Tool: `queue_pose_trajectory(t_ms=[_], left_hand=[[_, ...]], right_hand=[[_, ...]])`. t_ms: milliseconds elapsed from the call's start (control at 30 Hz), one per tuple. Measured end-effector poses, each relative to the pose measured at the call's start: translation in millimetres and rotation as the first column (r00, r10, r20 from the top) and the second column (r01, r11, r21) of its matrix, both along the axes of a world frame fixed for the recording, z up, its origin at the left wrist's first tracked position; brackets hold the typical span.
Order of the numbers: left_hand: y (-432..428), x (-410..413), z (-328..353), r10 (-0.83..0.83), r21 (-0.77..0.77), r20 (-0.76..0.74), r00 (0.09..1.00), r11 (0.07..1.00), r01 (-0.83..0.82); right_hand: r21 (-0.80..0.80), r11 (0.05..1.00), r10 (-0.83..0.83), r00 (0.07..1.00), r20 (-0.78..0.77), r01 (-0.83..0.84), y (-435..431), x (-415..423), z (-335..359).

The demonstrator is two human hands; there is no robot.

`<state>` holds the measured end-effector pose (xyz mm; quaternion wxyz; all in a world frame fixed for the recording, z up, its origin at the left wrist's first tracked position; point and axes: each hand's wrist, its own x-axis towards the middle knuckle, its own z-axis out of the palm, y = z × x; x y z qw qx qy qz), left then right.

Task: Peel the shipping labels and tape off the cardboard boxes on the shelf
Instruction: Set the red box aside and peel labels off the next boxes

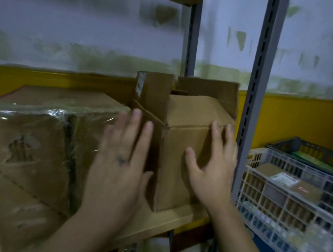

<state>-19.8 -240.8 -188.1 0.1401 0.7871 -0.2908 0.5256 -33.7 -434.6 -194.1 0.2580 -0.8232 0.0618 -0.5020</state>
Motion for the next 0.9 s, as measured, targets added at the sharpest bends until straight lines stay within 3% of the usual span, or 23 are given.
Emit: queue_pose_trajectory(t_ms=[100,200,300,433,633,700,833,900], left_hand=[[-34,-3,10,-0.174,-0.01,-0.188,0.967,0.984,0.175],[-45,0,11,-0.365,-0.258,-0.404,0.839,0.925,0.278],[-45,5,4,-0.42,-0.38,-0.469,0.777,0.89,0.252],[-38,5,-1,-0.433,-0.462,-0.546,0.717,0.87,0.174],[-8,5,1,-0.386,-0.504,-0.567,0.727,0.861,0.064],[-6,6,1,-0.396,-0.505,-0.595,0.699,0.861,0.058],[-16,11,0,-0.492,-0.577,-0.645,0.585,0.815,0.049],[-24,12,-6,-0.587,-0.656,-0.606,0.537,0.75,0.081]], right_hand=[[-0.066,0.998,0.004,1.0,-0.004,-0.004,5,7,-1],[0.036,0.999,-0.007,0.997,0.07,0.005,-1,5,1],[0.149,0.989,0.017,0.999,0.037,-0.023,-10,2,5],[0.293,0.943,0.181,0.982,-0.053,-0.158,-12,1,6],[0.482,0.856,0.224,0.974,-0.023,-0.186,-10,12,2],[0.497,0.829,0.297,0.955,-0.001,-0.257,-10,18,1],[0.595,0.671,0.462,0.877,0.13,-0.442,-4,19,5],[0.604,0.644,0.504,0.854,0.128,-0.47,-2,19,1]])
